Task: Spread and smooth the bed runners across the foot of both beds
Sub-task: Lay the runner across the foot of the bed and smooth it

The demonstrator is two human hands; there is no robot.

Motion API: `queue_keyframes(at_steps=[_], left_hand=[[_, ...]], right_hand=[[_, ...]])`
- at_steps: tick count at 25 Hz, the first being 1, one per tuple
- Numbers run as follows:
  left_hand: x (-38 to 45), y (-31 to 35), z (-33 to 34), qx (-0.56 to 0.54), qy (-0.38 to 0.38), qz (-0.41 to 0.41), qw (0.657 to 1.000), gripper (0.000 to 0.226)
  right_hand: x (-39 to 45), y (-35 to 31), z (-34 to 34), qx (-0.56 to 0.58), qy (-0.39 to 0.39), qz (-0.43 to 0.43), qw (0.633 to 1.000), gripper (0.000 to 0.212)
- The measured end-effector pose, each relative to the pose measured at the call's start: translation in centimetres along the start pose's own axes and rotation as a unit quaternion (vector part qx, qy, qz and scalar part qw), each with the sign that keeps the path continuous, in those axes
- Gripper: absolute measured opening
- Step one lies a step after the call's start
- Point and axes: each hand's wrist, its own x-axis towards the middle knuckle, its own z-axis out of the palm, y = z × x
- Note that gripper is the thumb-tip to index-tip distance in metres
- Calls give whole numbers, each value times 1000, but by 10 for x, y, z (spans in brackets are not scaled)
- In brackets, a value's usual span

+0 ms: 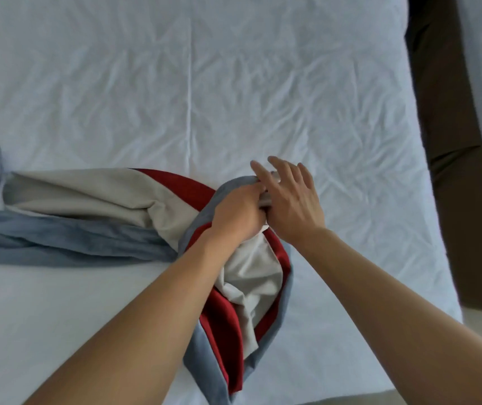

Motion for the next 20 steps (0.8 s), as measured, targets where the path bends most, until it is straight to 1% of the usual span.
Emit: queue_keyframes(at_steps=[2, 3, 4, 5, 6, 8, 9, 10, 11, 12, 13, 14, 16, 17, 18, 19, 20], left_hand=[[-3, 15, 13, 25, -66, 34, 997, 20], [-7, 19, 15, 9, -88, 47, 995, 17], [-12, 23, 13, -22, -95, 53, 994, 17], [-16, 24, 9, -48, -81, 54, 994, 23], [-19, 25, 5, -53, -43, 57, 996, 29], [-16, 18, -3, 5, 60, 62, 996, 32], [-12, 13, -7, 42, 93, 57, 993, 29], [-8, 7, -10, 72, 99, 44, 991, 25], [-4, 4, -12, 99, 85, 30, 991, 23], [-1, 3, -11, 125, 55, 22, 990, 23], [0, 5, -5, 150, 15, 25, 988, 24], [-1, 10, 4, 170, -24, 38, 984, 26], [-4, 26, 25, 182, -85, 53, 978, 32], [-4, 35, 34, 165, -105, 45, 980, 35], [-3, 45, 44, 131, -116, 29, 984, 39], [-2, 55, 52, 95, -116, 15, 989, 43], [-2, 64, 60, 73, -109, 9, 991, 46]], right_hand=[[-21, 22, -4, -23, -10, -2, 1000, 43], [-32, 31, -6, -36, -19, 12, 999, 32], [-43, 36, -5, -48, -32, 31, 998, 24], [-53, 40, -5, -59, -47, 52, 996, 20], [-63, 44, -4, -71, -61, 73, 993, 17], [-86, 50, -3, -100, -101, 125, 982, 19], [-101, 56, -3, -118, -130, 158, 972, 22], [-118, 62, -3, -133, -159, 194, 959, 25], [-135, 69, -3, -144, -184, 228, 945, 28], [-150, 74, -5, -153, -209, 254, 932, 29], [-164, 77, -6, -155, -233, 269, 921, 31], [-174, 78, -6, -149, -246, 270, 919, 36], [-183, 79, -4, -116, -217, 257, 935, 54], [-183, 80, -4, -93, -186, 251, 945, 63], [-184, 83, -4, -71, -155, 245, 954, 66], [-184, 86, -4, -56, -127, 230, 963, 63], [-184, 89, -3, -44, -105, 214, 970, 55]])
